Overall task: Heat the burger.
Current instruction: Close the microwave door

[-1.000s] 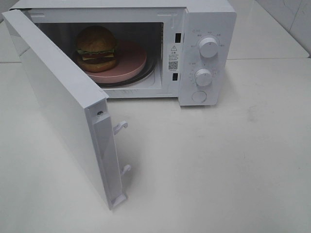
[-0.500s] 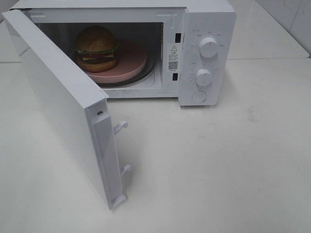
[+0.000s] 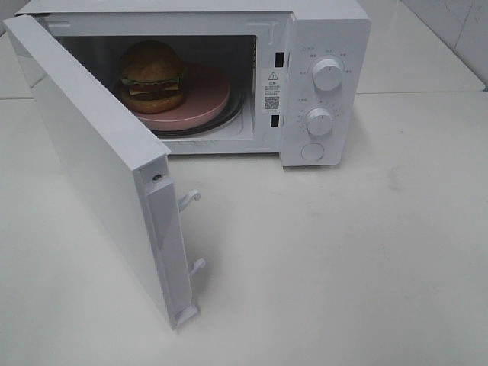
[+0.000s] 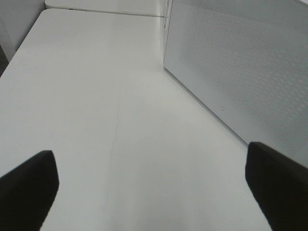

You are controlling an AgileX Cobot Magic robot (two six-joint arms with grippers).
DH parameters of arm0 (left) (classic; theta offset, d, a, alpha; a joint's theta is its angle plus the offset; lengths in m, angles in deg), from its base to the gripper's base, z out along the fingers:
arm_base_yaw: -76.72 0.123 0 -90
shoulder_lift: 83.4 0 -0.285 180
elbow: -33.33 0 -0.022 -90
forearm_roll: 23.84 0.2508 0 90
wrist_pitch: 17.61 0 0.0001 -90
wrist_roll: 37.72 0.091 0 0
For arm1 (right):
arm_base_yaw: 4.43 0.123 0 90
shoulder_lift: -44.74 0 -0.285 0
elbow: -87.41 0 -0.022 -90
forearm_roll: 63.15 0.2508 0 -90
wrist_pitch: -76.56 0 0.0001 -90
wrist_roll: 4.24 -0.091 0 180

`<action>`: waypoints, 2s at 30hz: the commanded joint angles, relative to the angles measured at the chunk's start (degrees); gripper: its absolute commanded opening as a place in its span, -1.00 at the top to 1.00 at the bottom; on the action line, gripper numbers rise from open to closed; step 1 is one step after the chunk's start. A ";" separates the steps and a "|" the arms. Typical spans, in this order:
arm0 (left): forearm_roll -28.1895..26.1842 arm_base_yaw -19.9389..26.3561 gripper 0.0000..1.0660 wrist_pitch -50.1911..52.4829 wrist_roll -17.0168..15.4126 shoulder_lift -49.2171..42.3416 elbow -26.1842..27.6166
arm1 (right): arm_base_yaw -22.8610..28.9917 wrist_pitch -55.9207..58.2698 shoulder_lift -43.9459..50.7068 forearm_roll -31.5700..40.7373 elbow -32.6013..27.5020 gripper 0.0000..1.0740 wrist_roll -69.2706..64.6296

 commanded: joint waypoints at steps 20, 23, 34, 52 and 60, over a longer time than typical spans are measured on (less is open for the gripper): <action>-0.23 0.11 -0.84 0.69 0.17 -0.92 -0.11 | -0.52 -0.06 1.78 0.34 -0.17 -0.40 0.57; -0.23 0.11 -0.84 0.69 0.17 -0.92 -0.11 | -0.52 -0.06 1.78 0.34 -0.17 -0.40 0.57; -0.23 0.11 -0.84 0.69 0.17 -0.92 -0.11 | -0.52 -0.06 1.78 0.34 -0.17 -0.40 0.57; -0.23 0.11 -0.84 0.69 0.06 -0.80 -0.11 | -0.52 -0.06 1.78 0.34 -0.17 -0.40 0.57; -0.34 0.11 -0.74 5.79 0.06 3.55 2.12 | -0.52 -0.06 1.78 0.34 -0.17 -0.40 0.57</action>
